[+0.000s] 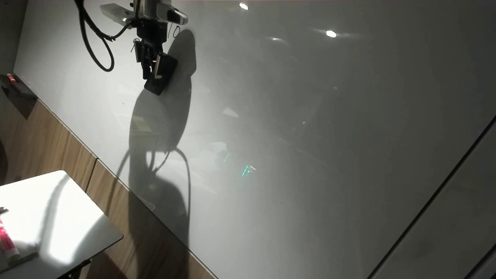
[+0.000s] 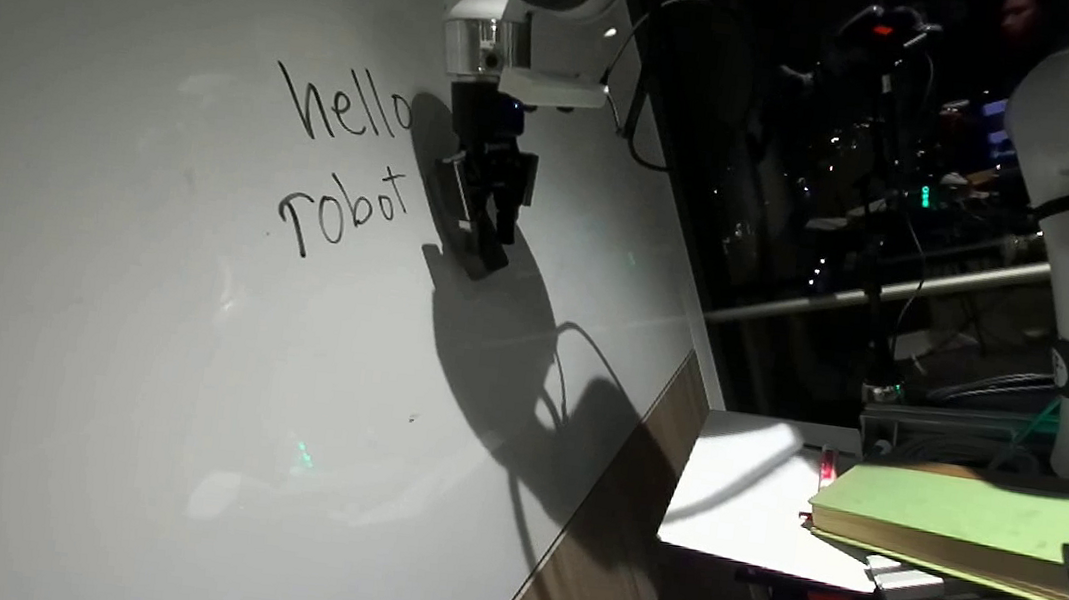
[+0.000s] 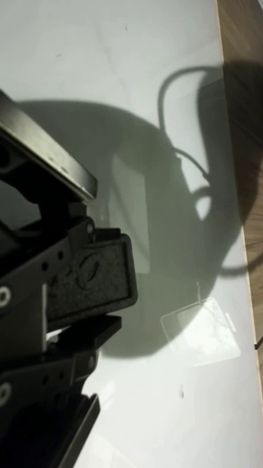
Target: Use the eraser to wipe the whiteboard.
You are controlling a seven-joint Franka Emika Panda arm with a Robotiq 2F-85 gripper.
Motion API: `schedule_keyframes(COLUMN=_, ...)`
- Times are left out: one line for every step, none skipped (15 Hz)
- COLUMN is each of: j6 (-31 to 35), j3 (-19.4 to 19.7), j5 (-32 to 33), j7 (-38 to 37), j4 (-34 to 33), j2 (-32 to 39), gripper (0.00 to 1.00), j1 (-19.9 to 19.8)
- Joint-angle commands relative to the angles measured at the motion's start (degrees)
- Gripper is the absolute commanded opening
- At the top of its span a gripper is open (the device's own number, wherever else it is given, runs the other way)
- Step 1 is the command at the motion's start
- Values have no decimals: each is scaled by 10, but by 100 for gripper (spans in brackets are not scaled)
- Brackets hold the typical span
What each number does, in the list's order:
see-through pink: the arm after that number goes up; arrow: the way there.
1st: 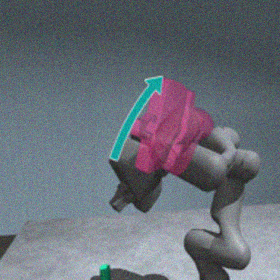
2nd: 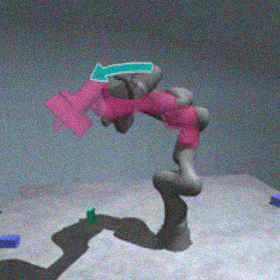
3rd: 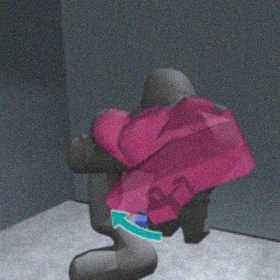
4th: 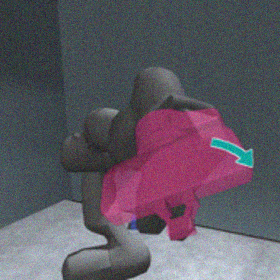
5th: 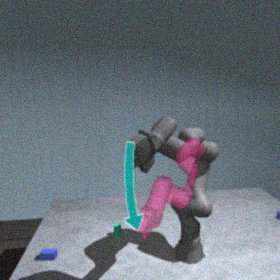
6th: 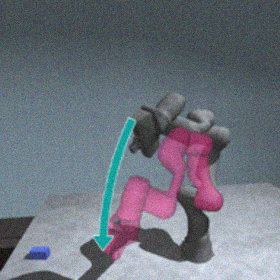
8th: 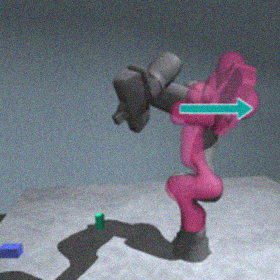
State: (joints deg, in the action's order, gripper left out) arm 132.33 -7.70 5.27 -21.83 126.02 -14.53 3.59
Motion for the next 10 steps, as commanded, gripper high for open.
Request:
schedule_keyframes(j6=-15, j3=2, j5=-17, j7=10, j4=-47, j2=20, gripper=28, j1=-5)
schedule_keyframes(j6=-14, j3=3, j5=-18, j7=10, j4=-50, j2=22, gripper=28, j1=-5)
schedule_keyframes(j6=-15, j3=3, j5=-19, j7=10, j4=-52, j2=24, gripper=28, j1=-5)
schedule_keyframes(j6=-17, j3=2, j5=-18, j7=9, j4=-53, j2=25, gripper=28, j1=-5)
schedule_keyframes(j6=-18, j3=1, j5=-16, j7=8, j4=-56, j2=25, gripper=28, j1=-4)
schedule_keyframes(j6=-19, j3=-1, j5=-15, j7=6, j4=-60, j2=25, gripper=28, j1=-4)
schedule_keyframes(j6=-21, j3=-2, j5=-13, j7=5, j4=-64, j2=25, gripper=28, j1=-3)
schedule_keyframes(j6=-24, j3=-4, j5=-11, j7=3, j4=-69, j2=26, gripper=28, j1=-2)
schedule_keyframes(j6=-26, j3=-7, j5=-10, j7=1, j4=-74, j2=27, gripper=28, j1=-1)
schedule_keyframes(j6=-31, j3=-9, j5=-9, j7=0, j4=-80, j2=28, gripper=28, j1=0)
